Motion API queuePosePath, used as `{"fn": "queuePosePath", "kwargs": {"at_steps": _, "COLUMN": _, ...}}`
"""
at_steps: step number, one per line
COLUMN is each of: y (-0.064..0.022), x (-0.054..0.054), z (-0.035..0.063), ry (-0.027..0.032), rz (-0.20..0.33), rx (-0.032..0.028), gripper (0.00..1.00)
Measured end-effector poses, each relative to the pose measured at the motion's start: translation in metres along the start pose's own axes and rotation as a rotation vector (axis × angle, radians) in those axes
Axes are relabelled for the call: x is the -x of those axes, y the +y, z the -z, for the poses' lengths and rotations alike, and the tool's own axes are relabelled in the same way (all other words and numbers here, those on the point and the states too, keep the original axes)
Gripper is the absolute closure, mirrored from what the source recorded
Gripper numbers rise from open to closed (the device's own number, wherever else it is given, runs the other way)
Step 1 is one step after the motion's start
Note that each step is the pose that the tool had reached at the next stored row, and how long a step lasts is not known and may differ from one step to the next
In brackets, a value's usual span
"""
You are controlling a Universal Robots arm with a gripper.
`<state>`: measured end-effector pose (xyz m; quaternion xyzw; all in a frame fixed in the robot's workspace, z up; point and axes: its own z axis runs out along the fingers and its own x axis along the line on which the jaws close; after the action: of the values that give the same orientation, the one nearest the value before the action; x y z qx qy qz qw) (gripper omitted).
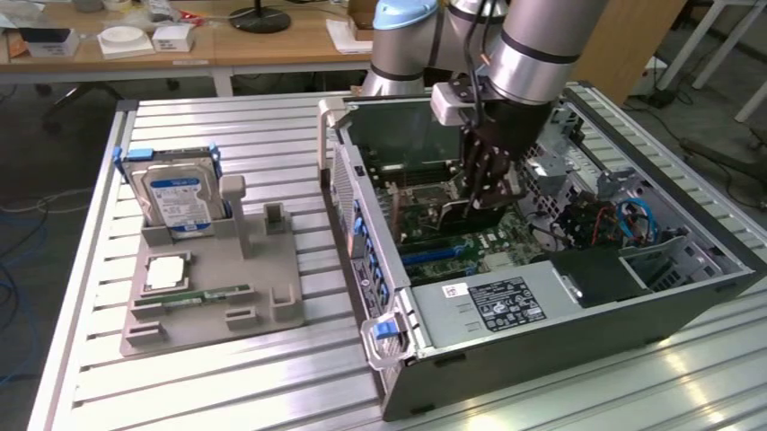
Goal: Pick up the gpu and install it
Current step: 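Insert the gpu into the slot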
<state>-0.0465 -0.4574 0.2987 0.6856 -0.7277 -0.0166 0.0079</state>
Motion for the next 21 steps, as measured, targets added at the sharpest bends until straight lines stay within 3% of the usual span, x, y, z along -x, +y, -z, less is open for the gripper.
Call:
{"fn": "queuePosePath", "kwargs": {"at_steps": 11, "y": 0.0035, "x": -0.004, "z": -0.0039, "ry": 0.0000, "rz": 0.000, "rx": 0.0000, "gripper": 0.74}}
{"fn": "queuePosePath", "kwargs": {"at_steps": 21, "y": 0.0042, "x": -0.007, "z": -0.0141, "ry": 0.0000, "rz": 0.000, "rx": 0.0000, "gripper": 0.74}}
